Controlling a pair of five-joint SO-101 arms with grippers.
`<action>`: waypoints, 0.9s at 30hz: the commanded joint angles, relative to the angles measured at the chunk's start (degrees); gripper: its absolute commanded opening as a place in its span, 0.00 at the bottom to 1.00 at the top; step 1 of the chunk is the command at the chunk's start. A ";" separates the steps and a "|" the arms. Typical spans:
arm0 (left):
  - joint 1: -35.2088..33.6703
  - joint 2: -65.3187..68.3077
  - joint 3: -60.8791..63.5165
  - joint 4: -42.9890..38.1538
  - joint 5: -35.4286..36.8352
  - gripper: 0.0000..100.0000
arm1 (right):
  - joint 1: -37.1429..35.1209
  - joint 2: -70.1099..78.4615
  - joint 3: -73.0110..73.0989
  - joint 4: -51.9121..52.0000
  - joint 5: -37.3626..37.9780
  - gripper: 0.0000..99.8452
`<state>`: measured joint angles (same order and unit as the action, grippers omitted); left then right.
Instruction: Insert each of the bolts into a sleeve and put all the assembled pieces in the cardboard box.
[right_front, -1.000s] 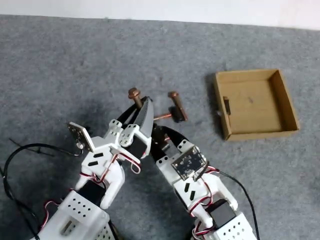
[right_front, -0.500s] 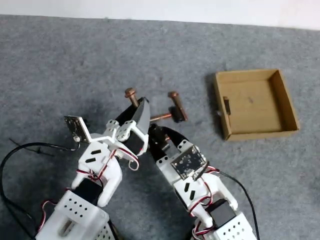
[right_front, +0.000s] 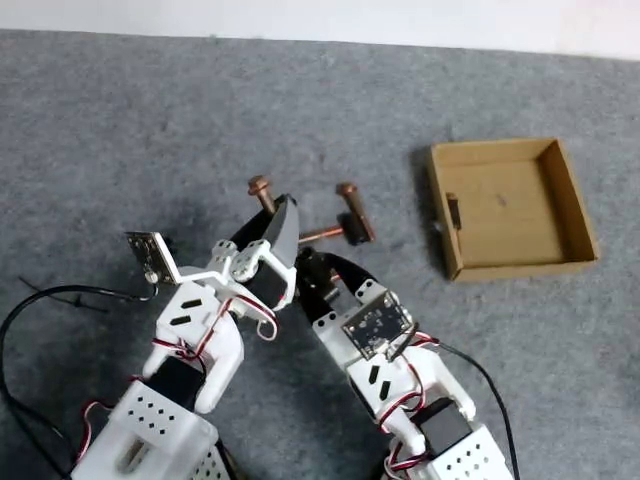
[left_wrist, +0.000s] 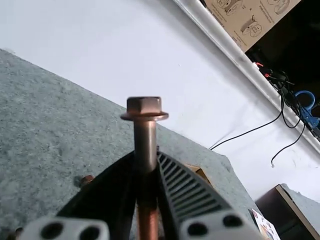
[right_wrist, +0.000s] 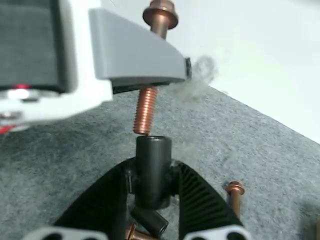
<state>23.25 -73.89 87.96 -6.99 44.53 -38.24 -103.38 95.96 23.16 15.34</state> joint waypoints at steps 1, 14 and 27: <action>-0.66 -0.84 -2.42 0.62 0.53 0.00 | 0.66 -1.19 5.93 -2.42 0.35 0.01; -5.41 -0.22 -10.42 15.12 0.53 0.00 | 4.44 -1.19 6.11 -2.33 0.44 0.01; -5.93 21.85 -14.46 14.24 -3.69 0.00 | 11.65 -1.19 6.20 0.22 0.35 0.01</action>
<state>17.89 -60.26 79.25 8.48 40.66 -28.48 -103.47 95.96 23.08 15.34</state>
